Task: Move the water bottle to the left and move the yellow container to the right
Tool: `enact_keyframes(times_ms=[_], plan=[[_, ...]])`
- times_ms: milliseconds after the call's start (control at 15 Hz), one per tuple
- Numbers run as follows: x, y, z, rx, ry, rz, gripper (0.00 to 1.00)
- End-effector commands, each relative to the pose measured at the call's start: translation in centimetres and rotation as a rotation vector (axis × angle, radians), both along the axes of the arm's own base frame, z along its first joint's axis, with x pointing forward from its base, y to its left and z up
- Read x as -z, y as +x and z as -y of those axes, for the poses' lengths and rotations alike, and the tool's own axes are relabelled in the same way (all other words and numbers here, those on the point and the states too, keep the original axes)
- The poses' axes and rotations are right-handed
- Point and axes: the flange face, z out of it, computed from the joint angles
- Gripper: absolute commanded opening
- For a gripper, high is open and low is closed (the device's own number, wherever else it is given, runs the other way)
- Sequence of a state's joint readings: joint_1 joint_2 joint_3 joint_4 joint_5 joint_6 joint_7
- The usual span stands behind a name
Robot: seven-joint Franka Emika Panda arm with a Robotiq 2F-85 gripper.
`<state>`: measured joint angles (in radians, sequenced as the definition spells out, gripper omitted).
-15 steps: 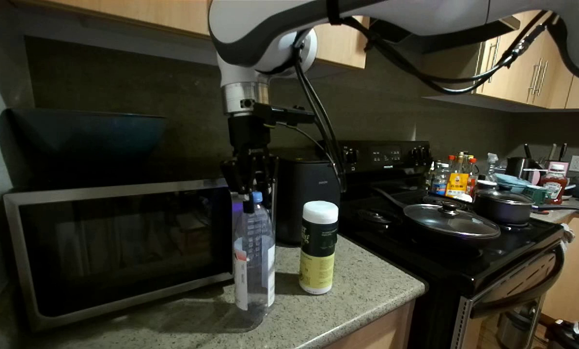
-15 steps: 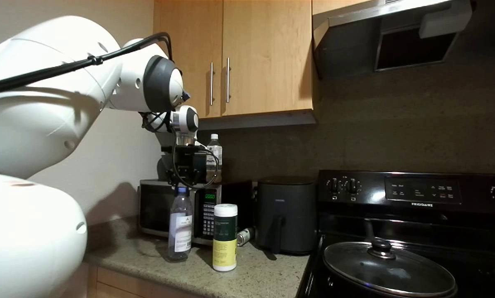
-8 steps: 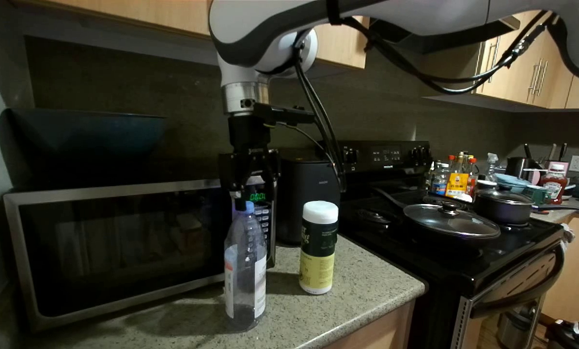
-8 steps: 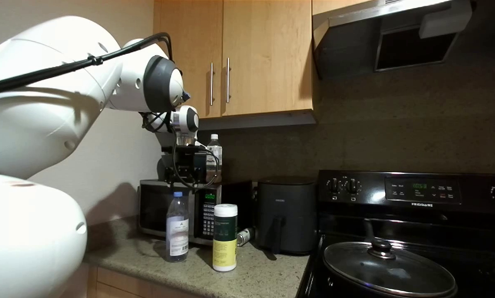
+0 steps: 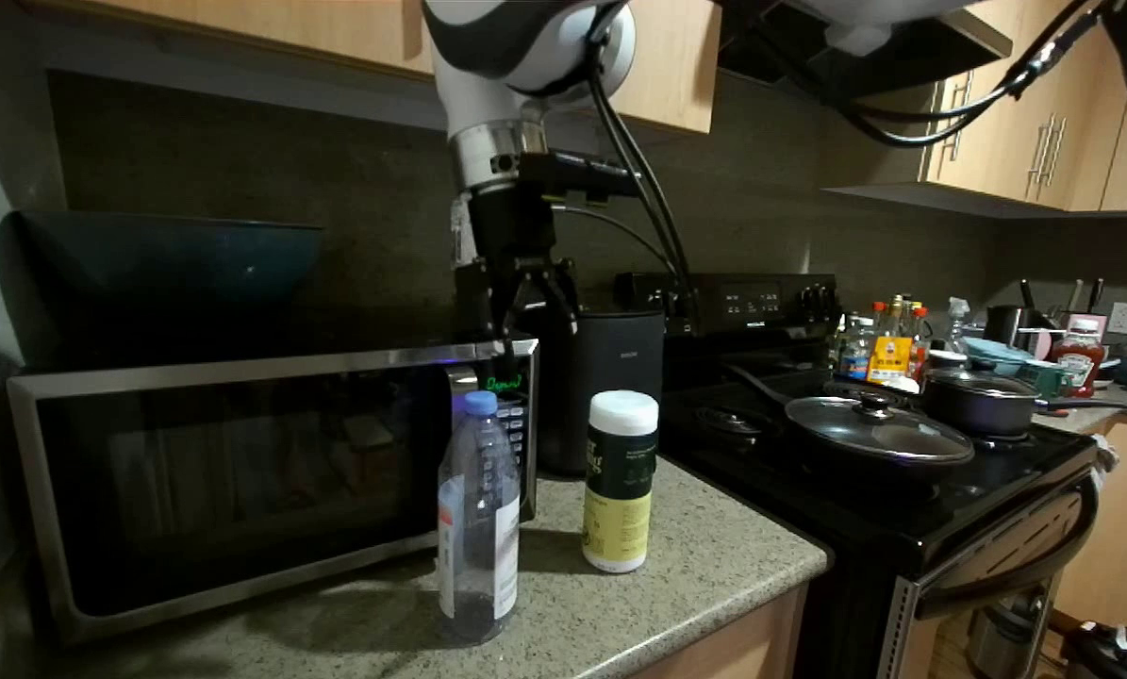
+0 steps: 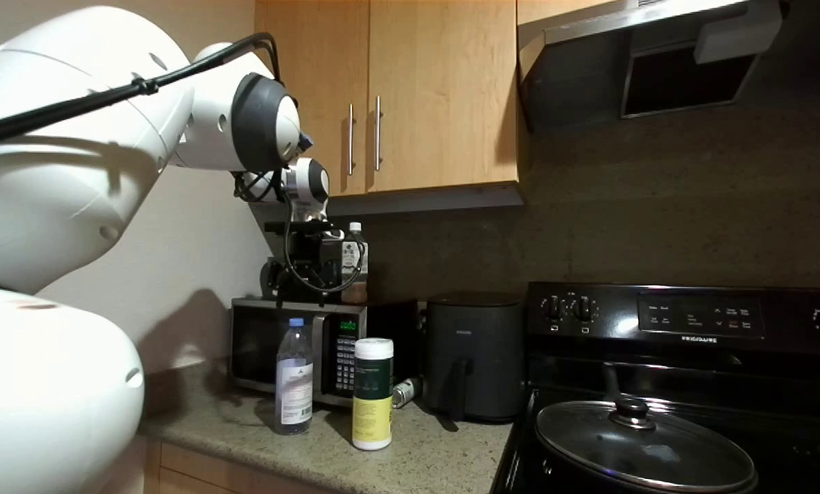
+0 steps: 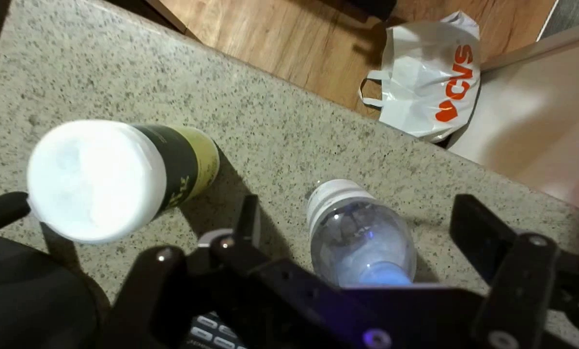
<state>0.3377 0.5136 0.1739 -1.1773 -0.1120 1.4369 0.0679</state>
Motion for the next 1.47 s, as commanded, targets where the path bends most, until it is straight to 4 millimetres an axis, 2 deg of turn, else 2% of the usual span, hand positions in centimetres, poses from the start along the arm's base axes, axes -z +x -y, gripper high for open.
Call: enact_keyframes(times_ms=[0,267,333,400,867,1000,1400], plan=[[-3.7,-2.7,1.3,0.048,-0.069,-0.002,1.0],[-5.3,-4.0,2.6,0.103,-0.09,-0.022,1.0],[-5.4,-4.0,3.0,0.123,-0.116,0.003,1.0],[-5.3,-2.9,2.1,0.082,-0.071,-0.007,1.0],[-4.9,-3.2,3.2,0.118,-0.094,-0.013,1.0],[-4.2,-3.5,4.4,0.17,-0.096,-0.028,1.0],[0.2,-4.1,8.0,0.385,-0.094,-0.057,1.0]])
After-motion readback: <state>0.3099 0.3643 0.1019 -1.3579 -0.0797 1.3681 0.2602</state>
